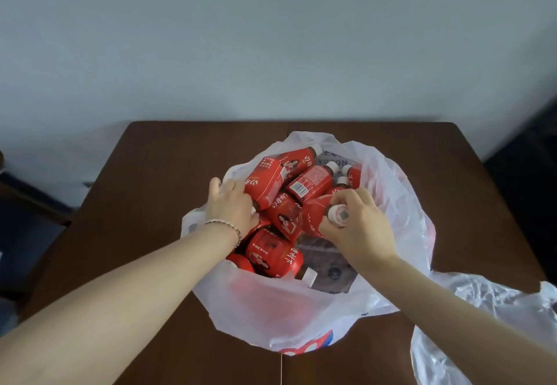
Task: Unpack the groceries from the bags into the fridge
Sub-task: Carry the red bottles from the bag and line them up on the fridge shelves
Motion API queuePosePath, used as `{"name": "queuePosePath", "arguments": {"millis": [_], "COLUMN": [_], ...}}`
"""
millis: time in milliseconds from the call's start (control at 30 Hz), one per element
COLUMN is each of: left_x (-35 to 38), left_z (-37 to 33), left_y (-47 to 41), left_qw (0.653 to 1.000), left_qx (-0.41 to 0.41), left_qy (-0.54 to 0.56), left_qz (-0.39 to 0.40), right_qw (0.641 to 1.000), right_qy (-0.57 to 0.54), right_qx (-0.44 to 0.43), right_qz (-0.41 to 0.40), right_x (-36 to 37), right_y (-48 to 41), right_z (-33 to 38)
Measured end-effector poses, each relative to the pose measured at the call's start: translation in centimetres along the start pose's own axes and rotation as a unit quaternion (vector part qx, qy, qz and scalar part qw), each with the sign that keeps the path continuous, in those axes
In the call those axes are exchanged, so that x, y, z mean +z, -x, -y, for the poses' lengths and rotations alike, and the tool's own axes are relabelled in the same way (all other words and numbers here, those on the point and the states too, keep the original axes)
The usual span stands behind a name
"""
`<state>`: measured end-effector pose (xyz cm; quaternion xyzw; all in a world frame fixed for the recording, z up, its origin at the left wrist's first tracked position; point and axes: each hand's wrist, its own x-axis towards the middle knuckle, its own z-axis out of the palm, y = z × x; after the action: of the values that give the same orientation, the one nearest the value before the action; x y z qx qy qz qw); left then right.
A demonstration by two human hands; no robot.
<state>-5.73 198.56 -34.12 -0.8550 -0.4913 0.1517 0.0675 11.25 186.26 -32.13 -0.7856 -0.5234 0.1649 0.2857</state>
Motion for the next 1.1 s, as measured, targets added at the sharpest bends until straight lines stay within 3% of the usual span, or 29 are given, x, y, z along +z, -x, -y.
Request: {"name": "queuePosePath", "arguments": {"millis": [133, 233, 433, 600, 767, 1000, 1100], "left_x": [-2.3, -5.7, -5.8, -5.3, -5.1, -4.5, -3.8], "left_z": [-1.1, -2.9, -7.9, -9.7, -9.3, -7.6, -6.5], "left_y": [1.3, 2.9, 7.6, 8.3, 9.4, 9.6, 9.5], "left_qw": [0.989, 0.984, 0.975, 0.959, 0.935, 0.879, 0.824], "left_qx": [0.002, 0.038, 0.168, 0.165, 0.2, 0.115, 0.038], "left_qy": [0.109, 0.121, 0.143, 0.225, 0.277, 0.433, 0.536], "left_qz": [-0.098, -0.124, -0.019, 0.042, 0.095, 0.162, 0.18], "right_qw": [0.997, 0.996, 0.992, 0.981, 0.984, 0.979, 0.977], "right_qy": [0.06, 0.068, 0.098, 0.086, 0.083, 0.117, 0.121], "right_qx": [-0.005, 0.007, -0.003, -0.099, -0.145, -0.166, -0.177], "right_qz": [0.048, 0.065, 0.085, 0.146, 0.064, -0.032, -0.007], "right_x": [-0.1, 0.3, -0.7, -1.1, 0.7, 1.7, 1.9], "right_y": [2.1, 3.9, 6.2, 7.7, 9.0, 8.5, 8.1], "right_z": [-0.3, -1.3, -3.1, -4.5, -5.6, -4.0, -3.6]}}
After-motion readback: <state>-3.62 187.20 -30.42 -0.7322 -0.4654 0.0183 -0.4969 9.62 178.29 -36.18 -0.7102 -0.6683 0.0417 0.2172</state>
